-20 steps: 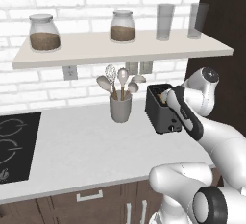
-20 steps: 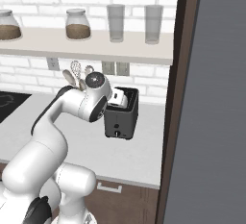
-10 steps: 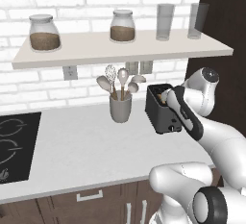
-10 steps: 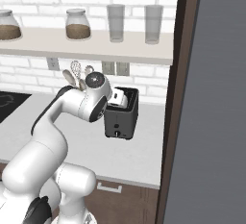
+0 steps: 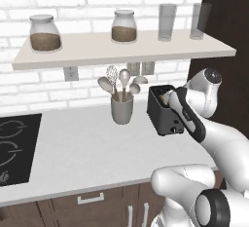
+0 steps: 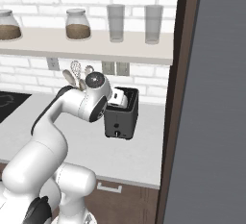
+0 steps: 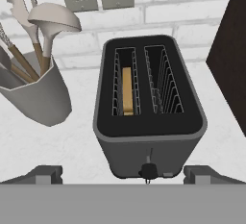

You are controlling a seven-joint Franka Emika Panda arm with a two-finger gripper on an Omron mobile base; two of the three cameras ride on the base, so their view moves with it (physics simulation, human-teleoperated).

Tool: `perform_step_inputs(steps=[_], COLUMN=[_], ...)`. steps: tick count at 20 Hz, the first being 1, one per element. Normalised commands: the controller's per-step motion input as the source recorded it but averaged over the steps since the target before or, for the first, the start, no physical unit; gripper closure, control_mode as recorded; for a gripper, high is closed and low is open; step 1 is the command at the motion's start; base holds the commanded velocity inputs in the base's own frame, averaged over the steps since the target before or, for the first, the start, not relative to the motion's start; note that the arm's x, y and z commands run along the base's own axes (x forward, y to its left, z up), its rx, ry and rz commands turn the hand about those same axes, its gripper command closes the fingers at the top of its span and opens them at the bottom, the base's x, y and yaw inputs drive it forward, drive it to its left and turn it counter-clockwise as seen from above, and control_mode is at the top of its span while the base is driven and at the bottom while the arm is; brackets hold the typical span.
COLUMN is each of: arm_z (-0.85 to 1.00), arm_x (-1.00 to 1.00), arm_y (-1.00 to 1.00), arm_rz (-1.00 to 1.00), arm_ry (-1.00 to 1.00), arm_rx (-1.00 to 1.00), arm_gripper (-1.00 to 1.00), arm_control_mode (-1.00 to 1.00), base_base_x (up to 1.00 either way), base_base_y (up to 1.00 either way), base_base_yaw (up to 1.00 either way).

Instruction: Start the toaster. Once the lever pops up, take the bread to the plate on the dining counter.

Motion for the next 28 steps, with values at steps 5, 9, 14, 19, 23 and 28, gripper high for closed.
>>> perform_step_inputs(steps=[5, 9, 14, 19, 23, 28], arm_z=[0.0, 0.0, 0.0, 0.0, 0.0, 0.0], arm_x=[0.0, 0.0, 0.0, 0.0, 0.0, 0.0], arm_y=[0.0, 0.0, 0.0, 0.0, 0.0, 0.0], arm_rz=[0.0, 0.0, 0.0, 0.0, 0.0, 0.0], arm_ry=[0.0, 0.0, 0.0, 0.0, 0.0, 0.0], arm_rx=[0.0, 0.0, 0.0, 0.0, 0.0, 0.0], arm_gripper=[-1.0, -1.0, -1.0, -1.0, -1.0, -1.0], arm_control_mode=[-1.0, -1.0, -1.0, -1.0, -1.0, -1.0], base_base_x=[0.0, 0.0, 0.0, 0.0, 0.0, 0.0], base_base_y=[0.0, 0.0, 0.0, 0.0, 0.0, 0.0], base_base_yaw=[0.0, 0.0, 0.0, 0.0, 0.0, 0.0])
